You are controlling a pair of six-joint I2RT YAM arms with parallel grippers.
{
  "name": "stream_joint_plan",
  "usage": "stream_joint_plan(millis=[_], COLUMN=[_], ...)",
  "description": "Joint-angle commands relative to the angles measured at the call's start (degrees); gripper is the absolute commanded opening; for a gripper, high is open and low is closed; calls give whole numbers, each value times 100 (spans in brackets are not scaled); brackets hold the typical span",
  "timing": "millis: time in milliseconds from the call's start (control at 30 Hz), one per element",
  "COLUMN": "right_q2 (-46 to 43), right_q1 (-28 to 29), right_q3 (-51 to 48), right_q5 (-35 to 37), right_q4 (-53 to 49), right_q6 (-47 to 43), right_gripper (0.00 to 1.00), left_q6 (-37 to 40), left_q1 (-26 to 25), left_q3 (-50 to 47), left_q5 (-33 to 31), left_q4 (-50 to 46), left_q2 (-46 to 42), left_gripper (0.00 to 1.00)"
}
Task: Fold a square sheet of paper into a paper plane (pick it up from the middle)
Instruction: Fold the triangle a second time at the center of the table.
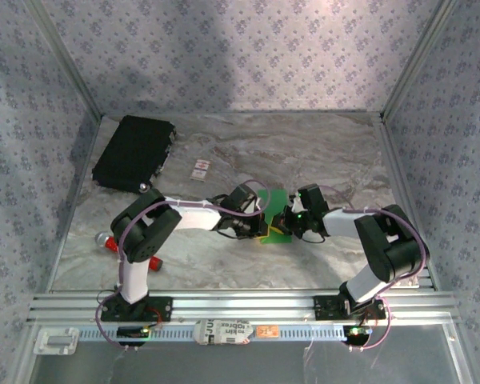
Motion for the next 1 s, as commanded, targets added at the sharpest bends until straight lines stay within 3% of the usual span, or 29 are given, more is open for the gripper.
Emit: stream_joint_plan(millis=[0, 167, 367, 967], right_q2=[-125, 60, 306, 212], right_q1=[116, 155, -289, -1298], right_q3=[91, -149, -243, 368], right_q5=[-120, 194, 29, 139], right_q4=[-27, -142, 185, -740], right_q6=[12, 16, 45, -653], right_gripper=[0, 0, 0, 0], left_q6=[60, 52, 68, -11], left_q1=[-85, -78, -78, -75], left_q3=[-265, -212, -279, -655], left_q5=[-279, -308, -327, -400], left_q4=[-722, -726, -748, -606], left_q2=[119, 139, 132, 140], left_gripper=[0, 0, 0, 0])
